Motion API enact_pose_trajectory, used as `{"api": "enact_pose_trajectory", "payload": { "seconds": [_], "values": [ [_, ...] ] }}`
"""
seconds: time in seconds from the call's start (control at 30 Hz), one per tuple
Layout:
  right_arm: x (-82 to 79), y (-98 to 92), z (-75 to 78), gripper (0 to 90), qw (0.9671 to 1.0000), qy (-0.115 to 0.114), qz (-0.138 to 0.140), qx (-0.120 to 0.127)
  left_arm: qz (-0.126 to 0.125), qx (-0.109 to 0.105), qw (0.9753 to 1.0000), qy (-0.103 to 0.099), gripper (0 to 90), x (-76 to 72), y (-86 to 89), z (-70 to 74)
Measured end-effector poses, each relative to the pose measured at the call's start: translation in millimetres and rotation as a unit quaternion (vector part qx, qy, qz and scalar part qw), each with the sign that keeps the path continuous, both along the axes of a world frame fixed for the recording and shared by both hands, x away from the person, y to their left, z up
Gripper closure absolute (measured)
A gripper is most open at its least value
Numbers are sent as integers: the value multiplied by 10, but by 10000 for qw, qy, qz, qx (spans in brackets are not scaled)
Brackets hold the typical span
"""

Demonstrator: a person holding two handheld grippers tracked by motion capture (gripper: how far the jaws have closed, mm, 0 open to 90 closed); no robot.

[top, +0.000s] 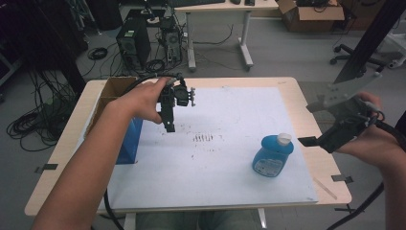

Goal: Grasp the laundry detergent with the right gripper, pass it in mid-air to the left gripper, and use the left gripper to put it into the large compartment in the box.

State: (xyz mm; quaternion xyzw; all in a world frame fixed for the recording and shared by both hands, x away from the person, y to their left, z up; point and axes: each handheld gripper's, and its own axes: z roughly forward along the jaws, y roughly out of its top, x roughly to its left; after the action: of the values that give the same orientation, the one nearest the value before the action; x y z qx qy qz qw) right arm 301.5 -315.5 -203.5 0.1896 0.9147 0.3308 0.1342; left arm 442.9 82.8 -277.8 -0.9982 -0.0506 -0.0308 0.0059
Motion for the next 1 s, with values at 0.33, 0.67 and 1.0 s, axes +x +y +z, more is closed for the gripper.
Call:
{"api": "enact_pose_trajectory", "payload": {
  "seconds": [0.33,0.67,1.0],
  "values": [
    [-52,-163,-167,0,9995,16,-99,309,-3,-41,10000,-8,2,-6,10,12],
    [-93,-292,-352,0,9975,45,-157,682,-24,-24,10000,-10,2,-14,-4,11],
    [-108,-400,-578,0,9948,109,-244,983,-4,-26,10000,-19,2,-9,11,9]
  ]
}}
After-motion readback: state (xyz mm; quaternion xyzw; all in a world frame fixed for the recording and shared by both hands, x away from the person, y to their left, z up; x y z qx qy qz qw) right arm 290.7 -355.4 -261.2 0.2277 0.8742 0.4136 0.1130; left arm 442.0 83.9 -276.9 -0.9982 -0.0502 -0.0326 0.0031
